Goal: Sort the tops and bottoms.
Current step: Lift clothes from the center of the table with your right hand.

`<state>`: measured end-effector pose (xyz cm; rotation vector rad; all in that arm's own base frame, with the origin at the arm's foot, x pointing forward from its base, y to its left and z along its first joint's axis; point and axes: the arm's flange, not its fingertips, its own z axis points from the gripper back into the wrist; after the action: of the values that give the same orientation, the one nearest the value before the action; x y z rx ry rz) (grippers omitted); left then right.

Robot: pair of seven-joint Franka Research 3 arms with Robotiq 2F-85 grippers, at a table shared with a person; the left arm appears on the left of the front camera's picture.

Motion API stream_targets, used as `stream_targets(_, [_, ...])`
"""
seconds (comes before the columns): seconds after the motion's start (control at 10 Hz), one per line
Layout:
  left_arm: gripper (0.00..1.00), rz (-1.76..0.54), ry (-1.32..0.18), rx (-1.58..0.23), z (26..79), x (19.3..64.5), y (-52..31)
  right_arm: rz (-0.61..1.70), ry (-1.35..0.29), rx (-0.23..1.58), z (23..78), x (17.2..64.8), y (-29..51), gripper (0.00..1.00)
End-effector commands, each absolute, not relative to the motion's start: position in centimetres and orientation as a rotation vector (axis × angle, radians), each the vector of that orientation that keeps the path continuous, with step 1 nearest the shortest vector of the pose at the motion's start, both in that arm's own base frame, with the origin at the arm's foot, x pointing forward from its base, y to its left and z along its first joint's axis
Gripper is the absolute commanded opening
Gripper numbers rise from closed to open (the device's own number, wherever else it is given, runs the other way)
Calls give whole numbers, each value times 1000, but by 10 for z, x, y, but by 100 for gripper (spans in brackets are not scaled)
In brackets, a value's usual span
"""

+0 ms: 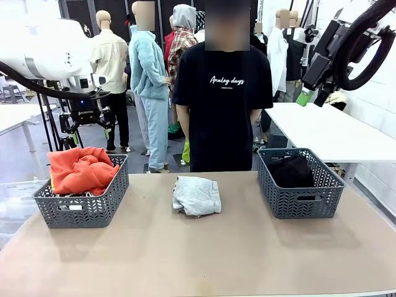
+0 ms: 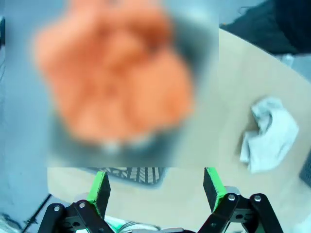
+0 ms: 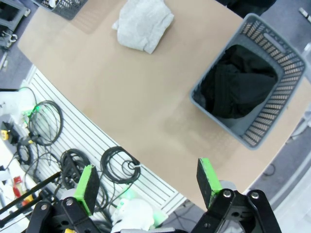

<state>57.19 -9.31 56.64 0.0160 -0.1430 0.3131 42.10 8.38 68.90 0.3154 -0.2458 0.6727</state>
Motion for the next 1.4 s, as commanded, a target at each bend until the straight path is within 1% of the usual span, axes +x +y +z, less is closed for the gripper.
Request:
stream_targets(0.0, [100,163,-201,2,568,537,-105,667,-236,307,689,419,84,100])
stream_targets(0.1, [100,174,-232,4,573,533,-107,667,-236,307,689,419,84,100])
stream_targets(0.2, [100,251,-262,0,577,534,-100,667,-236,307,689,419,84,100])
stream_targets(0.3, [100,187,-185,14,584,537,-120,667,-236,307,689,419,84,100])
stream_targets(0.7, [100,188,-200,11,581,535,-120,667,-236,307,689,419,84,100])
stream_targets(0.8, [100,18,-325,-34,579,530,-141,667,-236,307,689,419,84,100])
stream_targets(0.9, [100,-118,-384,-163,595,517,-153,667,-236,307,689,419,84,100])
stream_targets(1.0, [100,-209,-417,-214,612,501,-159,667,-236,307,689,419,84,100])
stream_targets(1.1, [100,-288,-439,-306,623,488,-163,667,-236,307,689,419,84,100])
stream_targets(1.2, [100,-366,-405,-317,634,475,-165,667,-236,307,689,419,84,100])
stream_targets(1.3, [100,-450,-326,-259,646,461,-164,667,-236,307,689,419,84,100])
